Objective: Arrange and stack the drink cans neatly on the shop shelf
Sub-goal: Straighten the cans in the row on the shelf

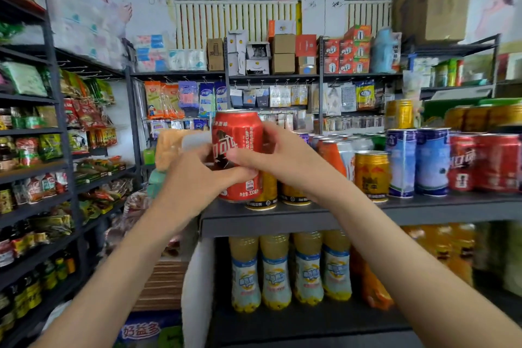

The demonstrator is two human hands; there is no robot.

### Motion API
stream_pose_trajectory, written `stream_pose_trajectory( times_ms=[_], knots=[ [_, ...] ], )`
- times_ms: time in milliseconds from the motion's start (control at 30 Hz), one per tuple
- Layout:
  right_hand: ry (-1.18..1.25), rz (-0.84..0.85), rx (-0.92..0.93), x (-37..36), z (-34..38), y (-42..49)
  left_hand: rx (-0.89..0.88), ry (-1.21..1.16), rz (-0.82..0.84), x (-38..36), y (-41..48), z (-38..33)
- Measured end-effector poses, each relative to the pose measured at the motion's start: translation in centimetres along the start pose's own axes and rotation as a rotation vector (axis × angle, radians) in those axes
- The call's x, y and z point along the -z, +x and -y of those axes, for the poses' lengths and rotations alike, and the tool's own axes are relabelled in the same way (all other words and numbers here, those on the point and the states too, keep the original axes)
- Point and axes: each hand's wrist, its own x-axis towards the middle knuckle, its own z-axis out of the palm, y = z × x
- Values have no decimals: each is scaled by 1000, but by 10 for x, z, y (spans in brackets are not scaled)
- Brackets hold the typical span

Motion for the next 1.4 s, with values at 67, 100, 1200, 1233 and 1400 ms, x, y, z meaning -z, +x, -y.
stream_pose_trajectory(
  times_ms=[67,100,1200,1233,1400],
  knots=[
    [41,-43,-6,22,-5,-24,-5,-5,23,-25,-11,-20],
    [48,-55,-11,35,-7,-37,-2,-17,29,-40,-17,-29],
    [-488,-538,-121,410,-190,-175,39,-111,296,-403,20,-114],
    [-529,-532,-106,416,-199,-168,45,-135,278,-408,24,-112],
    [-765,-510,-149,433,-230,-138,82,-170,194,-428,31,-111]
  ],
)
